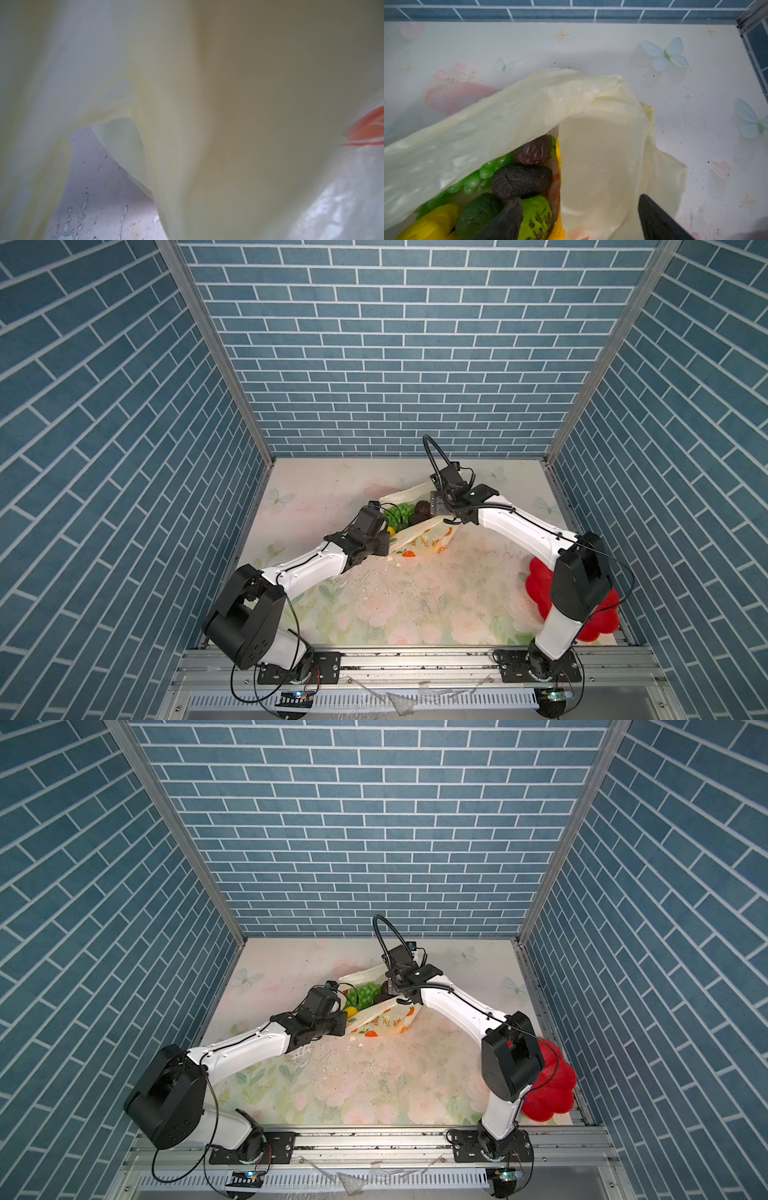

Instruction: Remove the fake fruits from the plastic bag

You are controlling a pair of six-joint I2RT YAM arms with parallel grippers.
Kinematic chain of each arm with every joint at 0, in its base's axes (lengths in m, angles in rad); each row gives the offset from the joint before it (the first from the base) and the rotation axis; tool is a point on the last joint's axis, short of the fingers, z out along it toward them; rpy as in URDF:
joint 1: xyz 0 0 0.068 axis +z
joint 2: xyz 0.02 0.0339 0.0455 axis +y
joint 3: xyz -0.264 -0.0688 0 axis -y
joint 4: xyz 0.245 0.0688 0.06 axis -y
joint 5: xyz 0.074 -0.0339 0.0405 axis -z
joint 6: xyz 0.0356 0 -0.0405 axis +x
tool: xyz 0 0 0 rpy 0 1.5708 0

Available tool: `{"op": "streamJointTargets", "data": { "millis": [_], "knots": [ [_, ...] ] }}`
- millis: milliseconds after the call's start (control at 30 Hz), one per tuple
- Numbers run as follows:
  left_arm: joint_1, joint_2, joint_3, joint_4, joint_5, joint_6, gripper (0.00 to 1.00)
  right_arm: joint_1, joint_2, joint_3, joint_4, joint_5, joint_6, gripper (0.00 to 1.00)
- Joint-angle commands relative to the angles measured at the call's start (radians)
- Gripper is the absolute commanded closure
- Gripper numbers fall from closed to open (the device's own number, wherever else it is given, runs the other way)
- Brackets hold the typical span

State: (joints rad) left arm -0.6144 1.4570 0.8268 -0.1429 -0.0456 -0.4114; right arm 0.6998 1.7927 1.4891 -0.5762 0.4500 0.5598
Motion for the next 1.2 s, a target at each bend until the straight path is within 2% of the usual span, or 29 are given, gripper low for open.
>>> {"op": "streamJointTargets", "data": {
  "millis": [0,167,267,333,467,500,567,633,733,800,867,1033,1167],
  "knots": [
    [-0.026,-0.034,-0.021,0.019,-0.043,-0.009,0.97,-0.001,0.067,0.053,-0.067,0.049,0.011,0.12],
    [-0.041,-0.039,-0.039,0.04,-0.064,-0.034,0.94,-0.01,0.127,0.045,-0.073,0.047,0.02,0.14],
    [-0.042,-0.033,-0.036,0.029,-0.072,-0.06,0.91,-0.022,0.132,0.002,-0.032,0.022,0.032,0.24],
    [-0.042,-0.024,-0.027,0.014,-0.081,-0.079,0.91,-0.03,0.12,-0.034,0.005,0.004,0.038,0.39],
    [-0.03,-0.021,-0.025,-0.012,-0.1,-0.113,0.91,-0.061,0.049,-0.133,0.11,-0.052,0.041,0.78],
    [-0.017,-0.021,-0.028,-0.013,-0.095,-0.121,0.9,-0.081,0.016,-0.176,0.159,-0.097,0.051,0.87],
    [0.038,-0.026,-0.058,0.014,-0.048,-0.152,0.91,-0.131,-0.076,-0.308,0.329,-0.218,0.074,1.0],
    [0.106,-0.027,-0.098,0.066,0.023,-0.175,0.91,-0.204,-0.151,-0.439,0.514,-0.355,0.12,1.0],
    [0.215,-0.015,-0.125,0.125,0.13,-0.207,0.92,-0.289,-0.192,-0.536,0.726,-0.56,0.2,1.0],
    [0.251,-0.009,-0.146,0.146,0.172,-0.207,0.92,-0.312,-0.19,-0.544,0.786,-0.634,0.229,1.0],
    [0.249,-0.01,-0.133,0.121,0.172,-0.182,0.89,-0.316,-0.188,-0.543,0.819,-0.661,0.248,1.0],
    [0.223,-0.053,-0.091,0.037,0.151,-0.137,0.65,-0.317,-0.203,-0.549,0.832,-0.664,0.251,1.0],
    [0.164,-0.084,-0.019,-0.17,0.025,-0.085,0.39,-0.314,-0.222,-0.536,0.753,-0.646,0.207,1.0]
  ]
}}
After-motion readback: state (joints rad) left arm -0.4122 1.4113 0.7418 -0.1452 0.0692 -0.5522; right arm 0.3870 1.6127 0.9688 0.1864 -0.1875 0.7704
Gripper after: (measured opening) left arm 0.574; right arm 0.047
